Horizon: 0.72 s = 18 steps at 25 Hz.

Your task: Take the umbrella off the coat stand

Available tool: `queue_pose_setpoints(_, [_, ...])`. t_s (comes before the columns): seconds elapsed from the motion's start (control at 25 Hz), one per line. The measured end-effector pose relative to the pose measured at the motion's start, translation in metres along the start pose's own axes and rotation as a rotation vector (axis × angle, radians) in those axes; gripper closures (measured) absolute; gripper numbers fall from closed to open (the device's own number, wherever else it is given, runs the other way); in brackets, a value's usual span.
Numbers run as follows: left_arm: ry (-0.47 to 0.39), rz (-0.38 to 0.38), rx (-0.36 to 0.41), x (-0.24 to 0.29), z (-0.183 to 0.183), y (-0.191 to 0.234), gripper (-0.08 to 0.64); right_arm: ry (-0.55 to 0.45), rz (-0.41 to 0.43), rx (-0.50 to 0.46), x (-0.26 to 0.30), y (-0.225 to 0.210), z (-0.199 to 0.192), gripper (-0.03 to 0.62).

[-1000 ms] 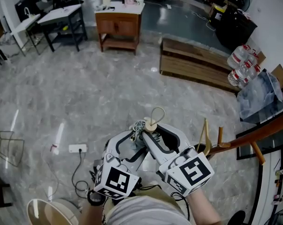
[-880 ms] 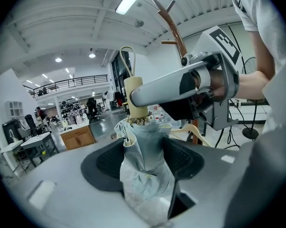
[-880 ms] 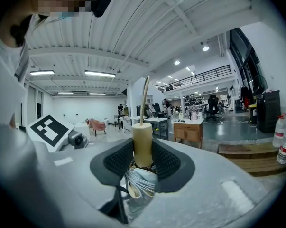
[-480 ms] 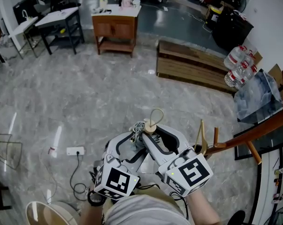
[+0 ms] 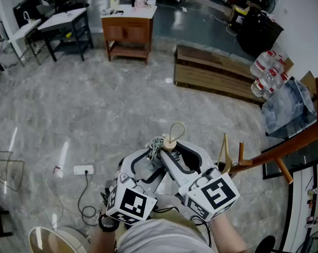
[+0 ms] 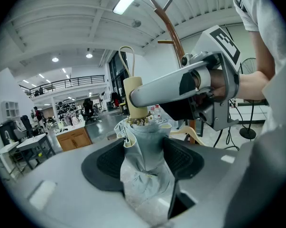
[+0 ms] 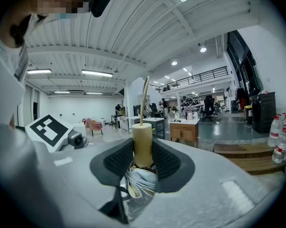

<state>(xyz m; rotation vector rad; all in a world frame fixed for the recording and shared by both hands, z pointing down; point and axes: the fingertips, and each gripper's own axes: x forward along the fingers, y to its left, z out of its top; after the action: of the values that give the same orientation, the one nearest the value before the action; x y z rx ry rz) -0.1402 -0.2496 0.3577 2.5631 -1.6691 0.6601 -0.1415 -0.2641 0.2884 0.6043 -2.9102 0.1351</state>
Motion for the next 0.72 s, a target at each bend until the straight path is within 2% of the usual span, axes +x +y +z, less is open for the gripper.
queue_pose_setpoints(0.72, [-0.006, -0.024, 0.012, -0.0010, 0.0029, -0.0084, 0.295, -0.009, -0.027, 0.010, -0.0089, -0.0003, -0.0006, 0.468])
